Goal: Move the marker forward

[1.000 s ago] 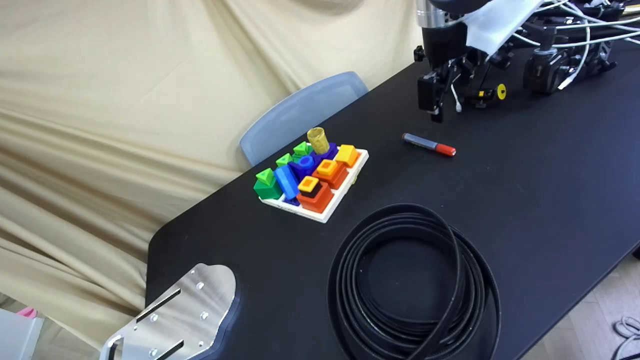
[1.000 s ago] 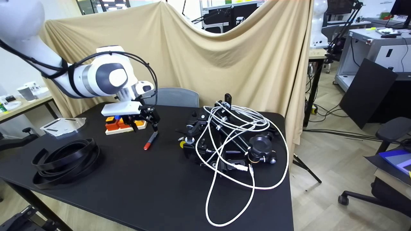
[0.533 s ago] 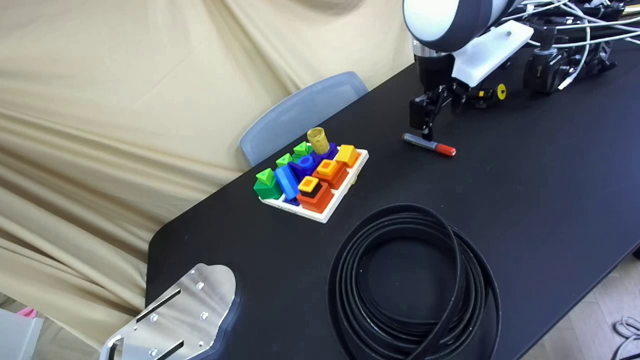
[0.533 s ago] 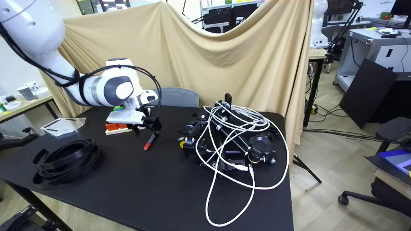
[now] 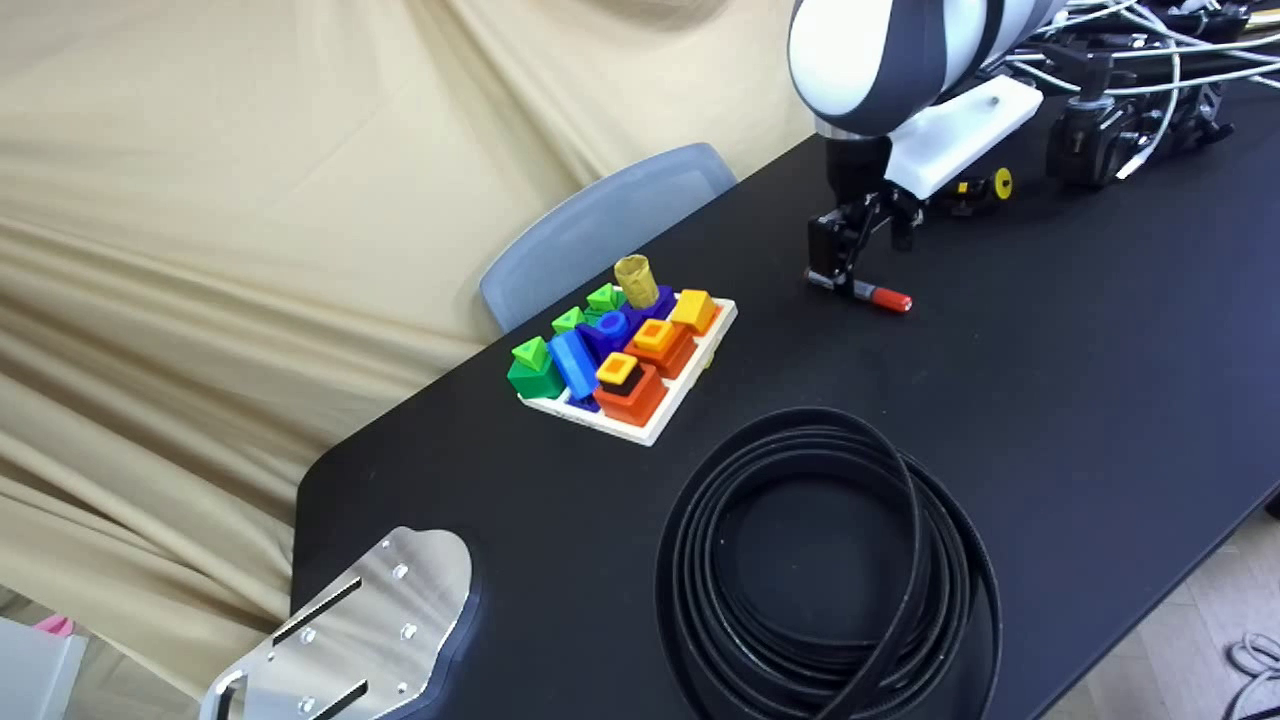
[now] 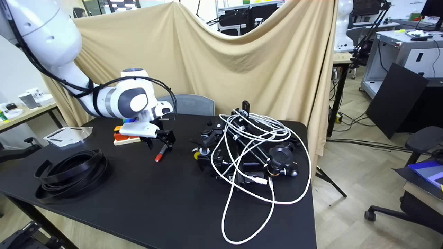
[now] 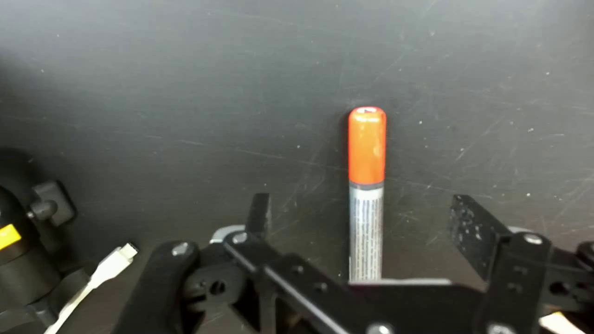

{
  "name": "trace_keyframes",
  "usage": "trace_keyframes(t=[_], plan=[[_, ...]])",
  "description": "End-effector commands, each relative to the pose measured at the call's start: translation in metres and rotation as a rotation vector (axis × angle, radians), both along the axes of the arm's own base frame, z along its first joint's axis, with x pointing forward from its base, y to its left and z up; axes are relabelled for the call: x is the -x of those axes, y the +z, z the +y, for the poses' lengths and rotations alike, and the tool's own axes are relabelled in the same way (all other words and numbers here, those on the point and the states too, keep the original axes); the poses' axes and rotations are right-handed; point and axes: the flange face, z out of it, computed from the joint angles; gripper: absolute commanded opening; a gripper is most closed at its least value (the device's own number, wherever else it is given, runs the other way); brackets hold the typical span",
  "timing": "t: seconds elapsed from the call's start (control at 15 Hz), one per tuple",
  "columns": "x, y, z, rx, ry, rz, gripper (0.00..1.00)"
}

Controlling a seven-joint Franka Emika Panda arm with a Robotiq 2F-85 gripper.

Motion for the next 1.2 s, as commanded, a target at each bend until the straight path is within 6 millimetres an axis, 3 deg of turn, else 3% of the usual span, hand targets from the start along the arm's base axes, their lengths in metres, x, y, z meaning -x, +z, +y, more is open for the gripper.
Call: trace_keyframes(t=[0.0, 0.33, 0.6, 0.67, 0.87, 1.13], plan=[[-0.010, -0.007, 0.000, 0.007, -0.012, 0.009, 0.67], [-0.014, -0.015, 0.000, 0.011, -0.010, 0.019, 0.31], [-0.015, -0.010, 0.003, 0.019, 0.004, 0.014, 0.05], [-0.015, -0.008, 0.004, 0.025, 0.009, 0.012, 0.01], [-0.012, 0.003, 0.011, 0.039, 0.034, 0.024, 0.05], [0.005, 0.022, 0.030, 0.052, 0.072, 0.101, 0.05]])
